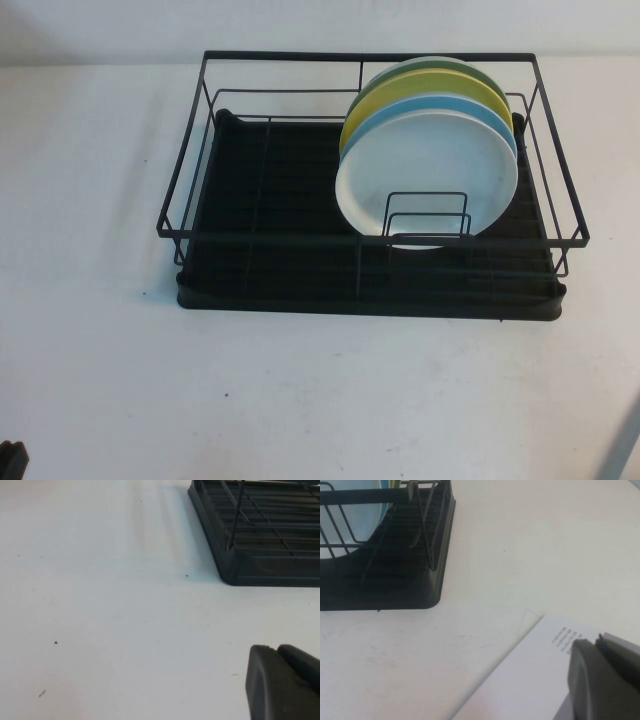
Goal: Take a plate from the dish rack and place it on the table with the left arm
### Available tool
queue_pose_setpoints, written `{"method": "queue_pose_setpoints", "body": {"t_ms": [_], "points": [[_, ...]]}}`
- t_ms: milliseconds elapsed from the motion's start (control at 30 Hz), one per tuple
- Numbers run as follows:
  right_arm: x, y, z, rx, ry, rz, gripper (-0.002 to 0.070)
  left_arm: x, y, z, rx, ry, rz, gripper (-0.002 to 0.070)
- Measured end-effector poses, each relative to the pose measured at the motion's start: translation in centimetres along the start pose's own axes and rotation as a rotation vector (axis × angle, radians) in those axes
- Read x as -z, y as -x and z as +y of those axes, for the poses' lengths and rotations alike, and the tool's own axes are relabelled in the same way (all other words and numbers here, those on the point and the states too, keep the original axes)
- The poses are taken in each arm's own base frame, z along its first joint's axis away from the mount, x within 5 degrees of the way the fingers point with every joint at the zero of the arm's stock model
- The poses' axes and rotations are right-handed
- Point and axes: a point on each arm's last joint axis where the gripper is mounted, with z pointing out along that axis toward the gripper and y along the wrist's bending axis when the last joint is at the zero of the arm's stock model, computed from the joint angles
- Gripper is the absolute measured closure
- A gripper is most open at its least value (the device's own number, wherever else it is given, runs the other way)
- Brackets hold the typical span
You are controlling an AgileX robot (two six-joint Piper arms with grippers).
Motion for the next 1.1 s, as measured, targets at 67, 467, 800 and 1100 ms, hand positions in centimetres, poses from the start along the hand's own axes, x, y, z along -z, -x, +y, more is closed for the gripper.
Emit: {"method": "queue_pose_setpoints", "body": {"t_ms": [67, 467, 800, 1100], "points": [[0.0, 0.0, 0.0, 0.000, 0.000, 0.000, 0.0694, 0.0, 0.0, 0.0, 0.000, 0.000, 0.000, 0.0678], [0.0, 0.0, 0.0, 0.000, 0.000, 0.000, 0.0694, 0.0, 0.5, -0.5, 0.239, -0.066, -0.056, 0.0678], [0.0, 0.0, 0.0, 0.000, 0.000, 0.000, 0.0694, 0.4, 2.7, 0.0, 0.871, -0.136, -0.290, 0.0678], [0.0, 0.0, 0.0, 0.000, 0.000, 0.000, 0.0694, 0.3, 2.4, -0.4, 0.874, -0.164, -0.236, 0.0678]]}}
